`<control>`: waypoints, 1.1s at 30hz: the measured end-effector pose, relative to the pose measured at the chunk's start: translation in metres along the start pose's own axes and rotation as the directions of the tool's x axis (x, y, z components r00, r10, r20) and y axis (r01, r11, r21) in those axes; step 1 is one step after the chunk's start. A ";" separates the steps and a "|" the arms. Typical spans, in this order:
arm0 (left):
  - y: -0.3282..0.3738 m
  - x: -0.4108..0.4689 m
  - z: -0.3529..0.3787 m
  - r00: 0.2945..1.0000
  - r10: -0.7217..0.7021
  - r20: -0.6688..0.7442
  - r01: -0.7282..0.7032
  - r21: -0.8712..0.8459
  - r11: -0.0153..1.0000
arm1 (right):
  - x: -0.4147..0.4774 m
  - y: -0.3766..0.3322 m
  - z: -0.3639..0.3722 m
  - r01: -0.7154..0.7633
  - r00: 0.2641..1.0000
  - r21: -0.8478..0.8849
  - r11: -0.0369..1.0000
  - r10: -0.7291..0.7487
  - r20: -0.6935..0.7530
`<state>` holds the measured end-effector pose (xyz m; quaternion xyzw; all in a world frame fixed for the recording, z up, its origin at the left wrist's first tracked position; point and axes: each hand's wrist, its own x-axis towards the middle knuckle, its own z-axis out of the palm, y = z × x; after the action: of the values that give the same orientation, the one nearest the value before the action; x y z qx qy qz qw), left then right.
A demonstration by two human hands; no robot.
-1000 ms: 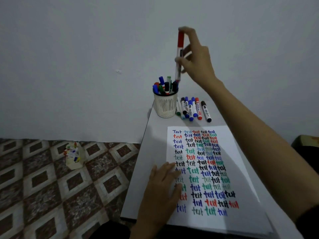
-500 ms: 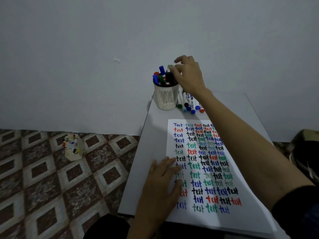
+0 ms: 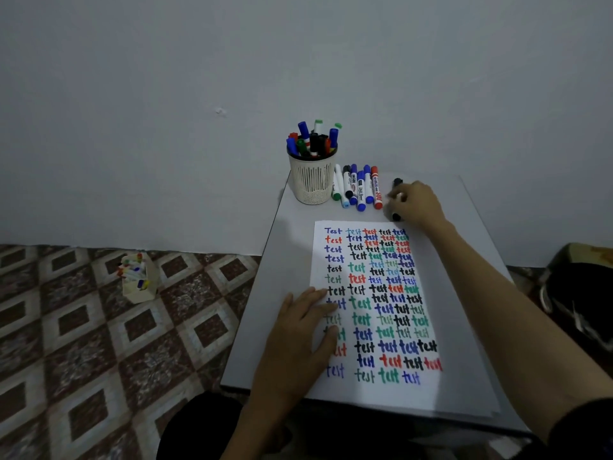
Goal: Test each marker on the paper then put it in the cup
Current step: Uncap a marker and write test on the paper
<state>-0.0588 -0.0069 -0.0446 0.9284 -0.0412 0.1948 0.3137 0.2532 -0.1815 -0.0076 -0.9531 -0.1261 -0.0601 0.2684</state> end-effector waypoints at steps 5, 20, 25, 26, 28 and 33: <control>0.003 -0.001 -0.003 1.000 -0.010 0.008 0.011 -0.024 1.000 | -0.028 -0.003 -0.018 -0.059 0.944 0.258 0.964 0.138 -0.301; 0.011 -0.004 -0.008 0.997 0.072 -0.001 -0.072 -0.031 0.997 | -0.249 -0.042 -0.061 -0.092 0.995 0.907 0.410 0.002 0.100; 0.025 -0.015 -0.017 0.983 0.180 0.031 -0.177 -0.082 0.981 | -0.276 -0.061 -0.040 -0.144 0.988 0.937 0.317 -0.014 0.157; 0.025 -0.016 -0.017 0.980 0.198 0.020 -0.196 -0.055 0.979 | -0.280 -0.066 -0.036 -0.145 0.988 0.948 0.284 -0.017 0.157; 0.024 -0.017 -0.015 0.973 0.230 0.004 -0.230 -0.012 0.973 | -0.287 -0.077 -0.029 -0.167 0.984 0.962 0.217 -0.032 0.178; 0.021 -0.022 -0.014 0.964 0.256 0.074 -0.254 -0.043 0.966 | -0.293 -0.093 -0.016 -0.187 0.971 0.945 0.269 -0.094 0.219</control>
<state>-0.0885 -0.0161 -0.0310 0.9170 -0.1760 0.1958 0.2995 -0.0547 -0.1749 -0.0012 -0.5997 -0.1385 0.1476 0.7742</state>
